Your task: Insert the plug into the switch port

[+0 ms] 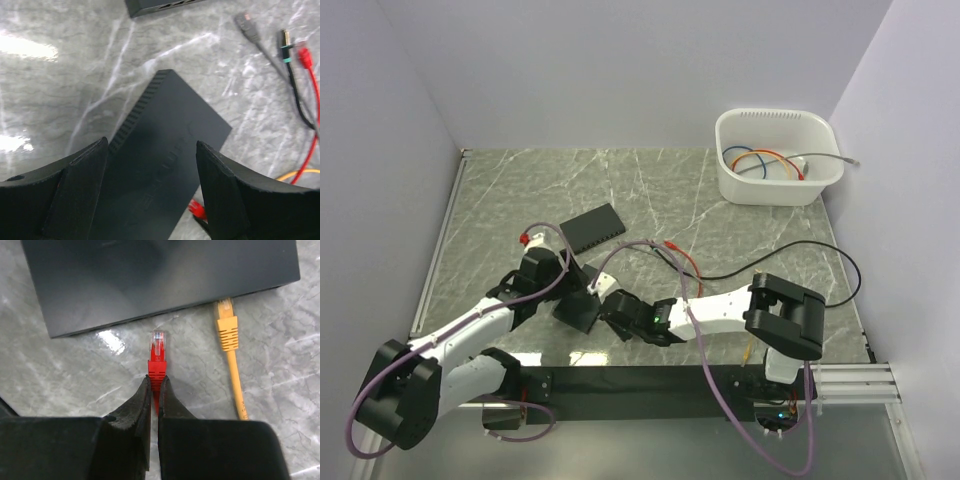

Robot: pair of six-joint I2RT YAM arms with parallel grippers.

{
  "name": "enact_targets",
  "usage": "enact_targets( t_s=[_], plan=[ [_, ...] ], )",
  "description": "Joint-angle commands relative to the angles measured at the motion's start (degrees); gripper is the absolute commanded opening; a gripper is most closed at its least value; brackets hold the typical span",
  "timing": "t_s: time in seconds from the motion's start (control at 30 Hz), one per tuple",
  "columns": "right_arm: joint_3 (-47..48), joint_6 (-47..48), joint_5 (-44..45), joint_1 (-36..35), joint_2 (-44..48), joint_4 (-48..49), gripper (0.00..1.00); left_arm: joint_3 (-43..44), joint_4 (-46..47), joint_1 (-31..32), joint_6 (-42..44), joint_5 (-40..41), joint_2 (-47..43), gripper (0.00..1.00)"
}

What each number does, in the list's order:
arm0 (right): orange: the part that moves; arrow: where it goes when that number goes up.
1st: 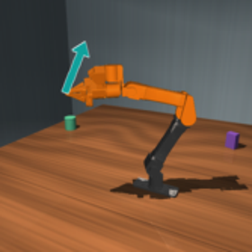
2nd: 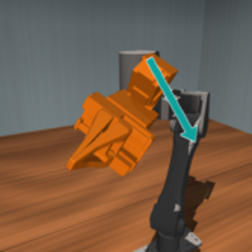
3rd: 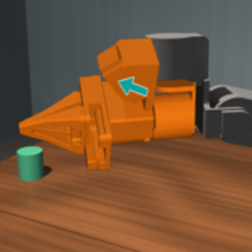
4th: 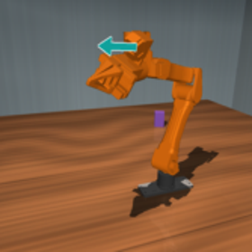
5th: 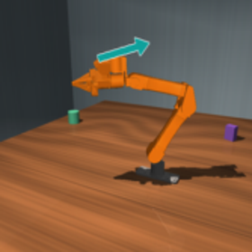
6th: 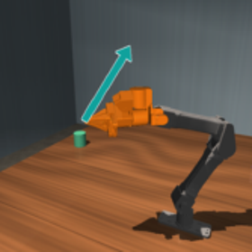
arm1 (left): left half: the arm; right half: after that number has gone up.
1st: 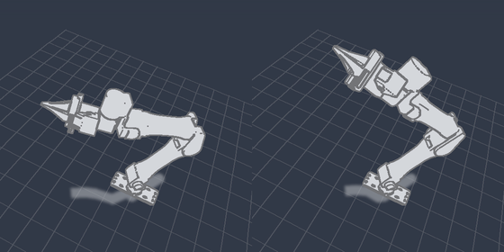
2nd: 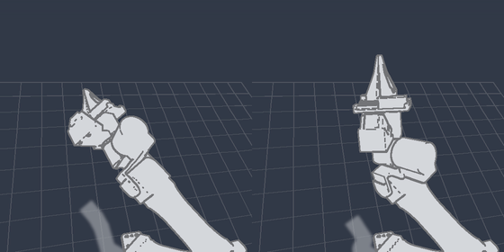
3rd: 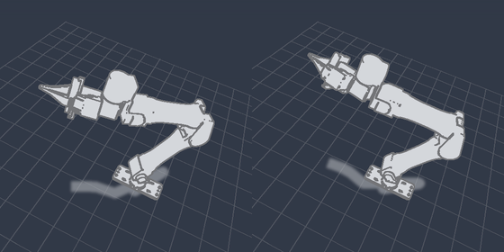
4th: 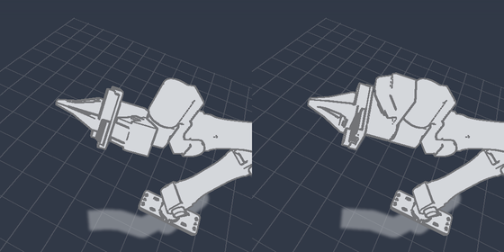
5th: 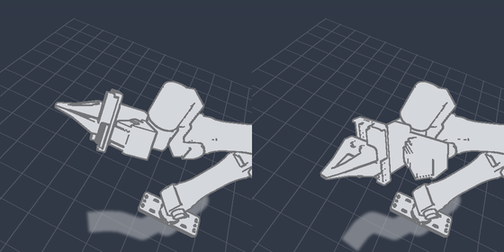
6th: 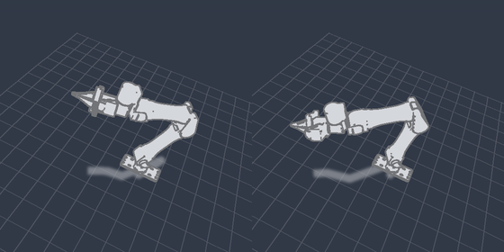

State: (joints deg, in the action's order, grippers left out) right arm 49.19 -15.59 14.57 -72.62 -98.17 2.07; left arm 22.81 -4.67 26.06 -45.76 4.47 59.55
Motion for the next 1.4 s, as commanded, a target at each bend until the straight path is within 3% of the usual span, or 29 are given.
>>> enact_targets(
  t_s=[0.0, 0.5, 0.93, 1.37],
  plan=[
    [2.1, -0.5, 2.5, -0.3, -0.4, -0.3, 0.00, 1.1, 3.7, 0.0, -2.1, -2.3, 0.1, 0.77],
    [4.7, -0.1, 2.7, -0.3, -1.2, -1.0, 0.00, -4.2, 12.2, 0.0, -4.2, -3.7, 5.0, 0.74],
    [7.6, -0.4, 4.5, -0.3, -4.2, -1.6, 0.00, -5.2, 12.8, 0.0, -4.2, -3.9, 3.6, 0.73],
    [8.1, 3.0, 4.7, -0.5, -0.1, -0.2, 0.00, -5.1, 13.6, 0.5, -3.8, -3.9, 4.8, 0.70]
  ],
)
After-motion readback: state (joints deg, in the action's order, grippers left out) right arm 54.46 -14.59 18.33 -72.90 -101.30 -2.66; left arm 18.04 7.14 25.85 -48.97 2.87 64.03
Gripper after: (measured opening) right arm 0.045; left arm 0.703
